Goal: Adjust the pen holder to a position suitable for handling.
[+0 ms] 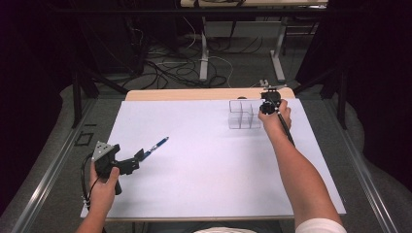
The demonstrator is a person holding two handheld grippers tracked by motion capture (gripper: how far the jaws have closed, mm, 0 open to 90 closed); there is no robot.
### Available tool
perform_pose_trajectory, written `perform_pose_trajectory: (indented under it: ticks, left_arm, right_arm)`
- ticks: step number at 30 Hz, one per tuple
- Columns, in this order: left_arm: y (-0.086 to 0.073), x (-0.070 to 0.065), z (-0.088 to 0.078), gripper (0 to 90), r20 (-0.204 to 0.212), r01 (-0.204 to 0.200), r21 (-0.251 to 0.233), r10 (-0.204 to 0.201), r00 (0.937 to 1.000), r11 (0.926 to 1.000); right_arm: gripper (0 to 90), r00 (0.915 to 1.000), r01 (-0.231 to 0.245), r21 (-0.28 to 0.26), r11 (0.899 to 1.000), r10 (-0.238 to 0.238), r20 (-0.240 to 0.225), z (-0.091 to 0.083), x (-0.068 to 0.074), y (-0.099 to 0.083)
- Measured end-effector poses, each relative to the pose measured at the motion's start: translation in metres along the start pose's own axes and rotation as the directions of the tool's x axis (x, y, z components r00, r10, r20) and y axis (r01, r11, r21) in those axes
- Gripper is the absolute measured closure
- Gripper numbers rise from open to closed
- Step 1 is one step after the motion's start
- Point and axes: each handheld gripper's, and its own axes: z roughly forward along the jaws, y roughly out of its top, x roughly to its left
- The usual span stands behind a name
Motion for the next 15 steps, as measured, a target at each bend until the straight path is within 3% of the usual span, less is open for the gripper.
perform_pose_trajectory:
  ticks: [9,15]
  left_arm:
    - [0.0,0.0,0.0,0.2,0.0,-0.005,0.002,0.005,1.0,1.0]
    - [0.001,-0.001,0.0,0.2,0.002,-0.004,-0.002,0.004,1.0,1.0]
  right_arm:
    - [89.1,0.9996,0.007,0.018,1.0,-0.006,-0.028,-0.011,0.029,-0.012]
    - [88.7,0.9984,-0.011,0.03,0.999,0.012,-0.056,-0.014,0.036,-0.016]
